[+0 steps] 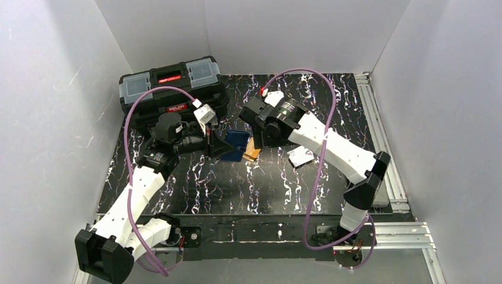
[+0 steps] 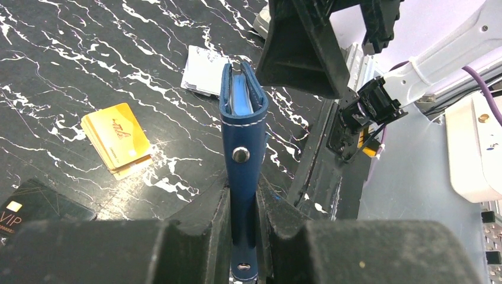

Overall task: Put the credit cards into the card holder
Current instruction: Open the card holder at the center of the board.

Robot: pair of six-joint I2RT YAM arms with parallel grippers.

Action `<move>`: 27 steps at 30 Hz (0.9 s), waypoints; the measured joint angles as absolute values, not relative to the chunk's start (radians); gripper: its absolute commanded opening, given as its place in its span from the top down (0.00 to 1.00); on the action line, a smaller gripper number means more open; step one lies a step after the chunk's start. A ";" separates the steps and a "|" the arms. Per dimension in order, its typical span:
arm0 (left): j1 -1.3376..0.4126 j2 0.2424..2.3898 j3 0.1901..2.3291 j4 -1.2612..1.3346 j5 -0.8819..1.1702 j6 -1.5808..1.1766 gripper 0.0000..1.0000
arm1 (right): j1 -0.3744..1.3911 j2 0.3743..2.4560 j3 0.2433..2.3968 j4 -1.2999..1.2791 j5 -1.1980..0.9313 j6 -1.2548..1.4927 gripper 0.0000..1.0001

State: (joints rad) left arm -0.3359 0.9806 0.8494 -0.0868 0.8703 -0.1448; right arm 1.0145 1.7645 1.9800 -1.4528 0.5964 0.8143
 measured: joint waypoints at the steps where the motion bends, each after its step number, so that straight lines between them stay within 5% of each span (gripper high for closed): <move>1: -0.336 0.979 0.849 -0.087 0.871 -0.144 1.00 | 1.015 1.758 1.979 -1.447 0.600 0.814 0.07; 15: -0.348 0.982 0.873 -0.090 0.849 -0.127 1.00 | 1.008 1.593 1.819 -1.340 0.583 0.822 0.02; 27: -0.392 0.991 0.873 -0.066 0.721 -0.076 1.00 | 1.008 1.204 1.399 -0.854 0.360 0.702 0.11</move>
State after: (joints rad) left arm -0.3916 0.9909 0.8726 -0.0662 0.7208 -0.0765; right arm 1.0080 1.2037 1.3991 -0.8543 0.3599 0.7025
